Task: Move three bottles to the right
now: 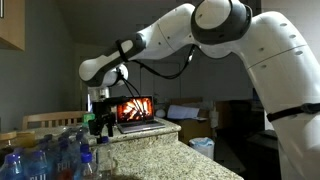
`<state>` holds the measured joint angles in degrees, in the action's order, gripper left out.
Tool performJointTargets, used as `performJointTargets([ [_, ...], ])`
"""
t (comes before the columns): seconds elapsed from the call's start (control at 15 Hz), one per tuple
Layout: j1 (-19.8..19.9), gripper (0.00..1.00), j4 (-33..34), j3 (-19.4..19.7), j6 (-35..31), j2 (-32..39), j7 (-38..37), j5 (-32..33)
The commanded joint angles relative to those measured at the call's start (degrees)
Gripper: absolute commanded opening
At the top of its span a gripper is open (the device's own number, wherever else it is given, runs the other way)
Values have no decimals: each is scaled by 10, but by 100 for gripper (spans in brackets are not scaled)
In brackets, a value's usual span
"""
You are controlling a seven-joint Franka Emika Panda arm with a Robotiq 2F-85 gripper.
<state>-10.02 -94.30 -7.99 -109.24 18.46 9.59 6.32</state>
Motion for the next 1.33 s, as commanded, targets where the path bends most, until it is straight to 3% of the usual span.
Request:
performJointTargets([
  [0.0, 2, 49, 10, -1, -1, 9, -11, -8],
  [0.4, 1, 12, 16, 0, -2, 13, -16, -8],
  [0.8, 0, 15, 16, 3, 7, -8, -29, -2],
  [1.07, 4, 15, 13, 18, 16, -57, -121, -10],
  [1.27, 14, 15, -29, 31, 25, -115, -187, -24],
])
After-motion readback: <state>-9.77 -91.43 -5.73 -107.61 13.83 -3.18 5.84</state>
